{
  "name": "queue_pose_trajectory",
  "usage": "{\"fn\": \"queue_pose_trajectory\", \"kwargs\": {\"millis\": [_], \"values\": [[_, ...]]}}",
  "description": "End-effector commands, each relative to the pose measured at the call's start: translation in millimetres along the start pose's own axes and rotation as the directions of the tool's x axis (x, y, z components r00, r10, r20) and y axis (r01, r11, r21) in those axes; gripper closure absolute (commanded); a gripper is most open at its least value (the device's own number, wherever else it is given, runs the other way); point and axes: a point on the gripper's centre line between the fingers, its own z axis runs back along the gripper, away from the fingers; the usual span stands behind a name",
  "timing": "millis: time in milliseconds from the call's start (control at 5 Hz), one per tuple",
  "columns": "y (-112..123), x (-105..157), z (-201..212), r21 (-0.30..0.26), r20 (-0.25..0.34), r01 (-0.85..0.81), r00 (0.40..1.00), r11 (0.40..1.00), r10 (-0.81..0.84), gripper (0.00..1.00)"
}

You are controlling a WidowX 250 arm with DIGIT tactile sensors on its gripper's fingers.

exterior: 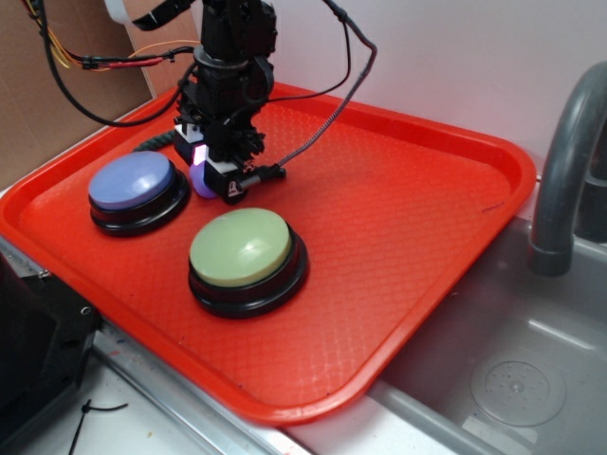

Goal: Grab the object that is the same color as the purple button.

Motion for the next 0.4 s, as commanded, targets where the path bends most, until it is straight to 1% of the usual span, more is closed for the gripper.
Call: {"fn": "queue_pose_trajectory", "kwargs": {"millis": [0, 200], "values": [[21.9, -28.1, 78.3, -0.135, 0.218, -0.098, 0.968, 0.986, 0.126, 1.0], [21.0, -40.5, 111.5, -0.179, 0.259, -0.118, 0.952, 0.977, 0.162, 1.0]]}}
